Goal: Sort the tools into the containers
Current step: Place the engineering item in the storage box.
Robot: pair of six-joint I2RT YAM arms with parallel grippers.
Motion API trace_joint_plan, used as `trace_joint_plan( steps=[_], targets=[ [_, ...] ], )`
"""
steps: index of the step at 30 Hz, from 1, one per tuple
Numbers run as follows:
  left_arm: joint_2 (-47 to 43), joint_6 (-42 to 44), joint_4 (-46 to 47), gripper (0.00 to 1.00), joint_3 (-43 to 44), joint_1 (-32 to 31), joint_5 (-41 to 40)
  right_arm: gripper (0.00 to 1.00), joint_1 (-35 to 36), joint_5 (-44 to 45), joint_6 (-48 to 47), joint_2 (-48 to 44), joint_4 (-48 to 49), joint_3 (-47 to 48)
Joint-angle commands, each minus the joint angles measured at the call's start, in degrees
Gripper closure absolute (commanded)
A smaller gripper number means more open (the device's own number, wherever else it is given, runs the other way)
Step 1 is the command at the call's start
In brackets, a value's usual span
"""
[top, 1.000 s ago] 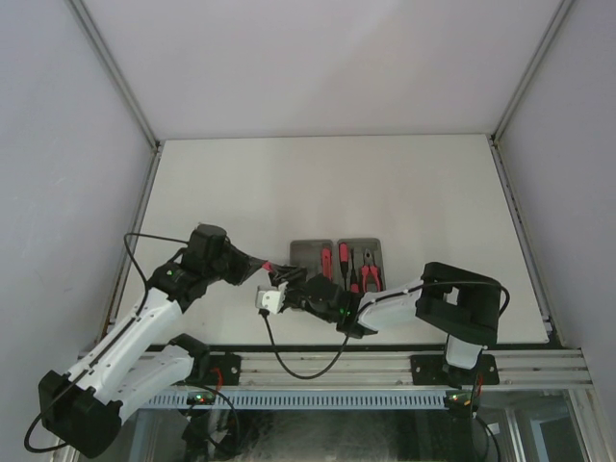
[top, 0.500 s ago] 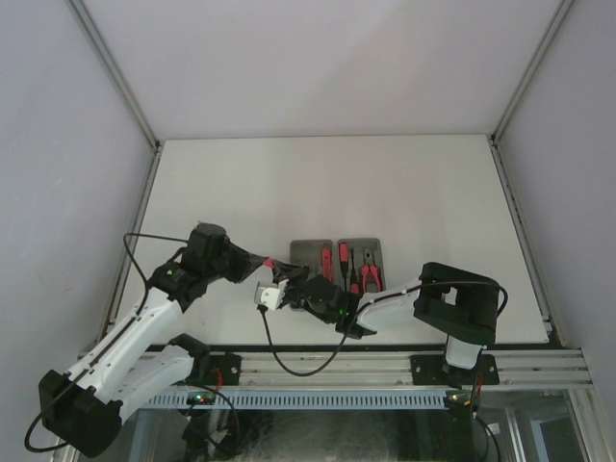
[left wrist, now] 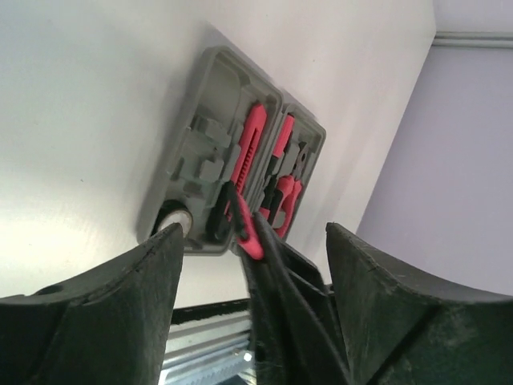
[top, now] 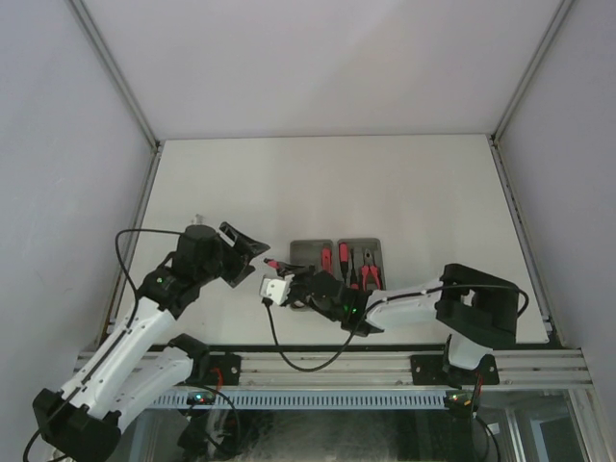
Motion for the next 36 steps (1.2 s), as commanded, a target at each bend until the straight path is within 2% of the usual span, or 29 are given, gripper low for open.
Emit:
trace_joint_plan(
  steps=[1,4,12,15,19,26,31,36],
  targets=[
    [-3.93,8.43,-3.03,0.23,5.41,0.81,-5.34,1.00,-1.89,-3.71,10.65,-8.27,-5.08,-0.93],
    [-6.96,11.93,-3.13,0.20,4.92,1.13,-7.92,1.00,-4.38,-7.75,18.30,-13.30,-11.02,-1.26],
    [-18.66,24.56,5.75,0.20,0.44,1.26,-12.77,1.00,-13.10,-17.87,35.60,-22.89,-25.93,-1.34],
    [-20.29,29.47,6.15,0.19,0.62,1.28,-15.37,1.00,-17.75,-20.69,43.00,-25.17,-29.89,-1.33],
    [-20.58,37.50,4.95,0.19,1.55,1.27,-14.49,1.00,-22.68,-22.95,50.70,-26.76,-33.24,-1.29],
    [-19.73,47.21,2.22,0.18,4.36,1.26,-13.02,0.99,-30.79,-29.29,63.13,-25.77,-42.86,1.85],
    [-17.68,50.86,-0.16,0.16,6.91,1.26,-14.98,1.00,-35.00,-36.63,70.19,-23.99,-42.89,2.47],
    [-16.07,52.98,-2.09,0.15,8.21,1.26,-17.76,1.00,-35.48,-42.55,72.18,-18.53,-44.83,6.18]
  ],
)
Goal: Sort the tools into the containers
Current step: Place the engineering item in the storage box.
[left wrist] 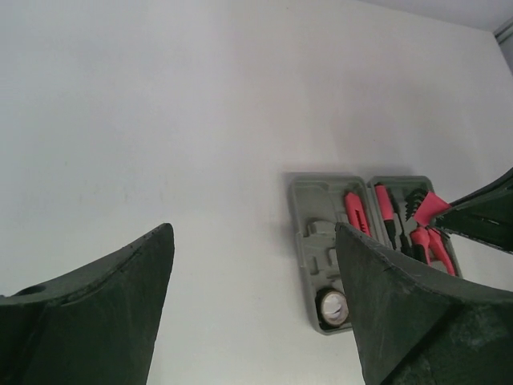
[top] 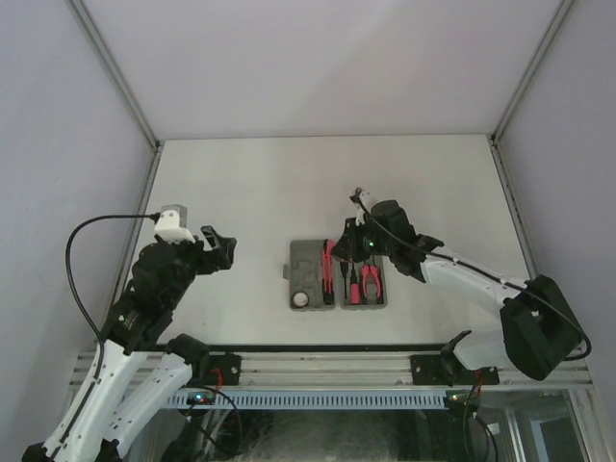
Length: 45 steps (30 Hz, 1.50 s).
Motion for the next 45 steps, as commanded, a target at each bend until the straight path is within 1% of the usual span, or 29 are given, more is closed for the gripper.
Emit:
trace_joint_plan(
  steps=[1,4,7,13,18,26,42,45],
  targets=[
    [1.10,4.87,-1.02,0.15,3.82,0.30,-3.28,1.00,-0.16,-8.91,5.28,4.81,0.46,5.16],
    [1.33,6.02,-1.34,0.15,2.95,0.27,-4.53,1.00,-0.30,-11.12,6.83,8.53,2.29,6.35],
    [1.50,6.50,-1.35,0.16,1.43,0.27,-5.62,1.00,-0.49,-11.40,7.40,13.22,1.16,9.89],
    [2.67,6.97,-1.42,0.16,1.35,0.31,-6.25,0.99,-1.02,-13.23,9.00,22.85,0.09,17.22],
    [3.78,7.15,-1.76,0.17,1.41,0.26,-6.55,0.99,-1.61,-15.21,10.73,27.88,0.27,20.43],
    [4.13,7.17,-2.04,0.17,1.51,0.28,-7.61,0.98,-1.69,-15.69,10.52,32.95,-2.22,24.79],
    [4.51,6.98,-2.23,0.18,1.40,0.31,-7.17,0.97,-1.55,-15.55,10.83,37.90,-3.90,27.22],
    [4.53,6.91,-2.30,0.18,1.41,0.25,-7.08,0.97,-1.53,-15.66,10.98,38.46,-3.82,28.85]
  ],
)
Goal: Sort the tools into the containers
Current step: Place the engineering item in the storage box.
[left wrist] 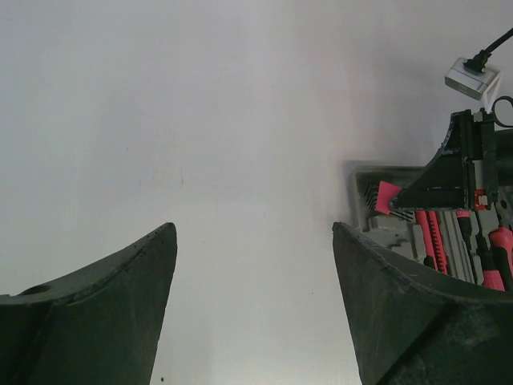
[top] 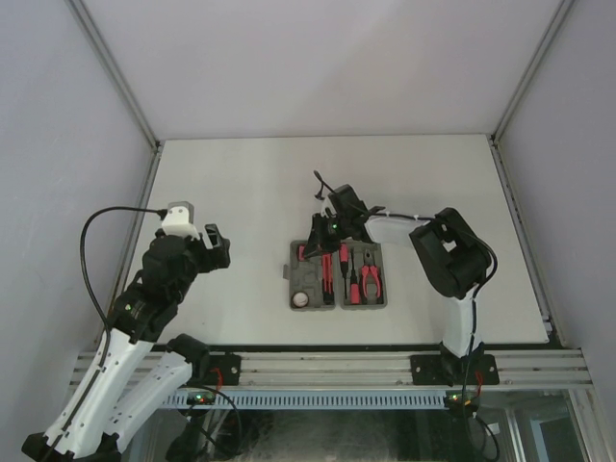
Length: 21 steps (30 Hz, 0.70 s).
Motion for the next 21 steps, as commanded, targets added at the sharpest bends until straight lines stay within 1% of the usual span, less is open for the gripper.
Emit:
trace_joint_plan(
  steps=[1,12,21],
  targets=[
    [0.10,1.15,0.51,0.18,0.47,0.22,-0.30,0.97,-0.10,-0.89,0.61,0.81,0.77,3.68],
    [0.08,1.02,0.48,0.19,0.44,0.24,0.15,0.94,0.77,-0.72,-0.87,3.30,-2.29,6.63],
    [-0.14,0.92,0.39,0.19,0.40,0.21,0.22,0.80,0.59,2.28,-2.99,3.14,-5.46,7.37]
  ],
)
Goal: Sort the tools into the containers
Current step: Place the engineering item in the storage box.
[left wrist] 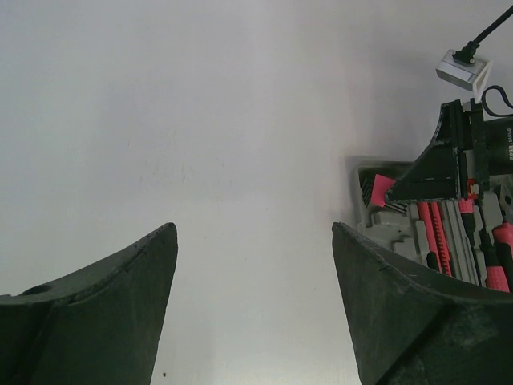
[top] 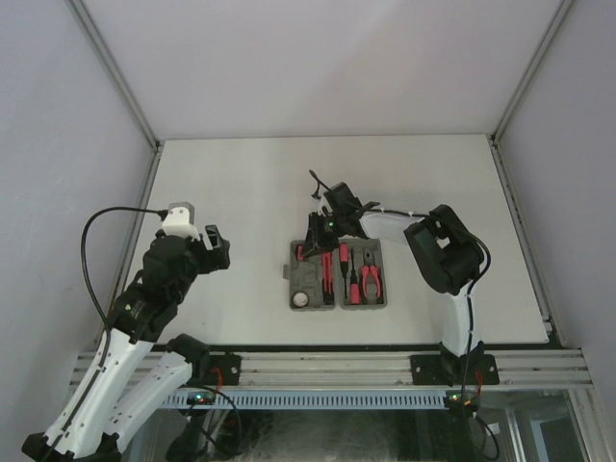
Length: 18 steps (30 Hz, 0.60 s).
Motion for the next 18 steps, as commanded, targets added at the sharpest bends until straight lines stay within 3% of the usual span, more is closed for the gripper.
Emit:
trace_joint_plan(
  steps=[1,11,18],
  targets=[
    [-0.12,0.97,1.20,0.19,0.39,0.23,0.16,0.79,0.21,2.23,-2.42,-0.48,-1.51,2.64],
    [0.00,0.92,1.16,0.19,0.37,0.30,0.31,0.64,0.15,6.62,-5.19,-1.58,-5.30,4.60],
    [-0.02,0.92,1.20,0.19,0.35,0.25,0.52,0.59,0.20,12.84,-7.76,-4.24,-8.39,5.64]
  ],
)
